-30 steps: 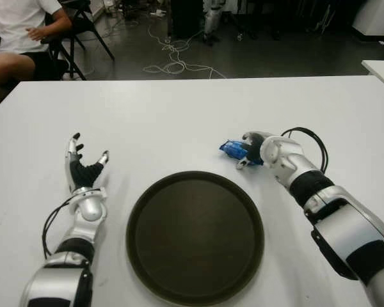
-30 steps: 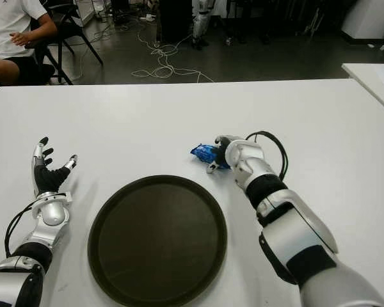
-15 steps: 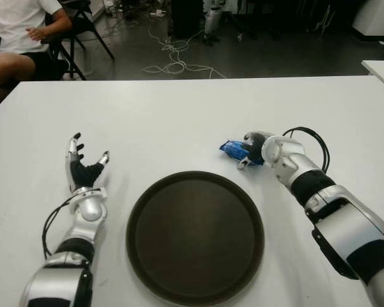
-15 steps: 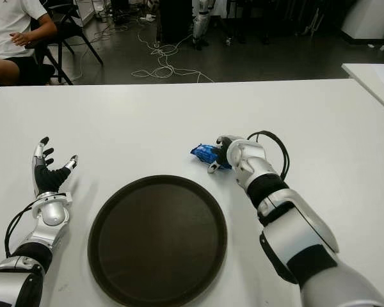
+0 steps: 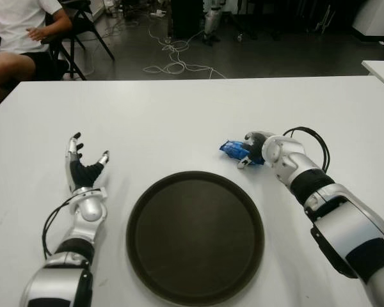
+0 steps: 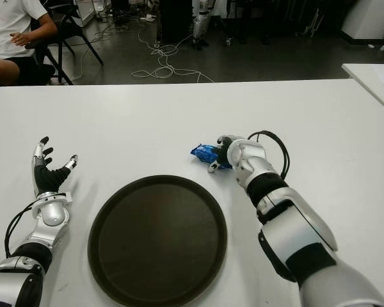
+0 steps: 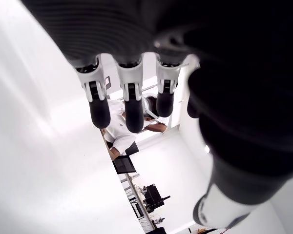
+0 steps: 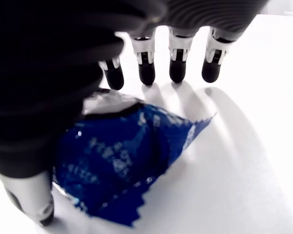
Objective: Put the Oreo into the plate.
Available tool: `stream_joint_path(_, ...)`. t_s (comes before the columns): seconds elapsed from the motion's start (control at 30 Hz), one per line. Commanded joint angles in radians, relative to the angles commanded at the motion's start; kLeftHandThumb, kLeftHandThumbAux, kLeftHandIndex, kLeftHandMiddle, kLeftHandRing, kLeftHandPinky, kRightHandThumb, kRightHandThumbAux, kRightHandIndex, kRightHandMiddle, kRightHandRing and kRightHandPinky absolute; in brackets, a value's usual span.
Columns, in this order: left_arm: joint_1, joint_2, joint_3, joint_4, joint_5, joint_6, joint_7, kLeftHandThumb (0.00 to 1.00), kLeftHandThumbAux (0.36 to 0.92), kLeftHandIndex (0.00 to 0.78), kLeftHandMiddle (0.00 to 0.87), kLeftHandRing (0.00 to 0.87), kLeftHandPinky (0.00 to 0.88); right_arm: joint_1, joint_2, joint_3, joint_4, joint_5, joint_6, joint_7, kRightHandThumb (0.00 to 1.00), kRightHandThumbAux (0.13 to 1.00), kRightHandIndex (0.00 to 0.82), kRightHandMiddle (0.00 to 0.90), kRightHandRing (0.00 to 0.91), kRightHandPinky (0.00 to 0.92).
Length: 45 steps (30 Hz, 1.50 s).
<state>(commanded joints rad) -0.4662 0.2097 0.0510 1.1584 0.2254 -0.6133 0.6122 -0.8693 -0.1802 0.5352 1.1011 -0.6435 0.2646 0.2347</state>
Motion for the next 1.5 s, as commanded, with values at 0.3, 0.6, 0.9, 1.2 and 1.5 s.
stream_joint_path(0.3,-0.002,0.002,-0.003,0.003,0.006,0.009,0.007,0.11,0.819,0.104,0.097,0.114,0.155,0.002,0.0,-0.006,-0.007,0.009,-0.008,0.001,0.0,0.7,0.063,0.096,0.049,0.0)
stream_joint_path(0.6,-0.004,0.003,-0.006,0.004,0.009,0.013,0.014,0.109,0.813,0.107,0.112,0.133,0.175,-0.003,0.003,-0.001,-0.006,0.006,-0.02,0.009,0.0,0.711,0.063,0.099,0.054,0.0)
stream_joint_path(0.9,-0.004,0.001,-0.005,0.002,0.001,0.014,0.006,0.125,0.808,0.107,0.109,0.133,0.188,-0.017,0.008,0.011,-0.007,0.002,-0.035,0.047,0.0,0.716,0.065,0.096,0.052,0.0)
stream_joint_path(1.2,-0.007,0.0,-0.003,0.006,-0.001,0.017,0.005,0.136,0.829,0.118,0.116,0.145,0.214,-0.034,0.01,0.002,0.022,0.013,-0.071,0.07,0.0,0.725,0.065,0.092,0.045,0.0)
stream_joint_path(1.5,-0.009,-0.001,-0.006,0.007,0.004,0.018,0.015,0.136,0.805,0.128,0.129,0.165,0.243,-0.064,-0.003,0.013,0.053,0.006,-0.141,0.144,0.0,0.719,0.052,0.076,0.028,0.0)
